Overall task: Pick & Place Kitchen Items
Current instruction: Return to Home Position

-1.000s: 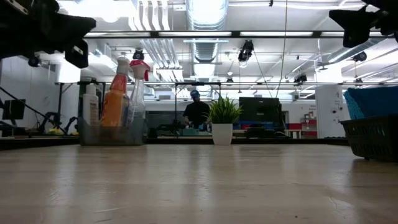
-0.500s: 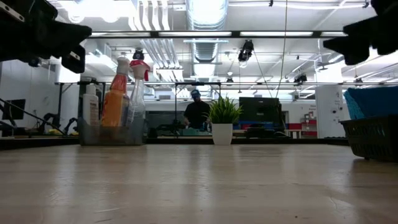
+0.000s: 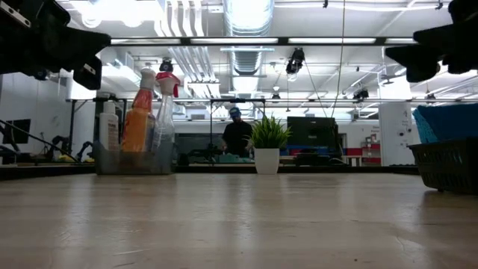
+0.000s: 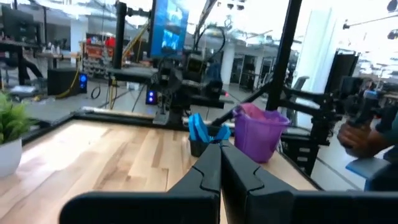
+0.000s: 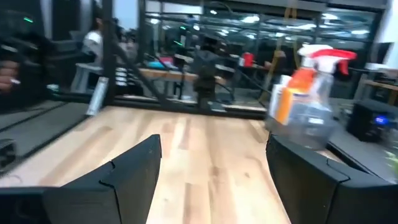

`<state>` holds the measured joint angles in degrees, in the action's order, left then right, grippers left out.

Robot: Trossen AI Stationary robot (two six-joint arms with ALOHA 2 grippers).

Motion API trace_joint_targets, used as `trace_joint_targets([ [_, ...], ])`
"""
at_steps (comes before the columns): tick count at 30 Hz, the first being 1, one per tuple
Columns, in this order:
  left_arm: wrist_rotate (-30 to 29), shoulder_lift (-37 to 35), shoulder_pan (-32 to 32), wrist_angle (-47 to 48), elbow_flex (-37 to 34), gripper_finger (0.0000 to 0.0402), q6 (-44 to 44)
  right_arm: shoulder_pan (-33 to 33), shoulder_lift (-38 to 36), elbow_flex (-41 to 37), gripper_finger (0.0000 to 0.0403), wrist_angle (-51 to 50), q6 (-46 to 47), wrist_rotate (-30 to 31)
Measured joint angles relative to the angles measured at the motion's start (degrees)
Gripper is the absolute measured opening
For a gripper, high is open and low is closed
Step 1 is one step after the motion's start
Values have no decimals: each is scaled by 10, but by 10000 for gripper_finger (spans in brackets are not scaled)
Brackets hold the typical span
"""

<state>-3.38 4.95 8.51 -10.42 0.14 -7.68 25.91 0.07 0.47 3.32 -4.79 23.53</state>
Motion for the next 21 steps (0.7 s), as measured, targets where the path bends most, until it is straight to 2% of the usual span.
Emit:
trace_joint_targets([
  [8, -11, -4, 0, 17, 0, 0, -47, -20, 18, 0, 283, -1, 47, 6],
  [16, -11, -3, 0, 86, 0, 0, -46, -20, 70, 2, 283, -5, 51, 5],
  [21, -11, 0, 0, 89, 0, 0, -45, -20, 93, 7, 283, -9, 51, 5],
])
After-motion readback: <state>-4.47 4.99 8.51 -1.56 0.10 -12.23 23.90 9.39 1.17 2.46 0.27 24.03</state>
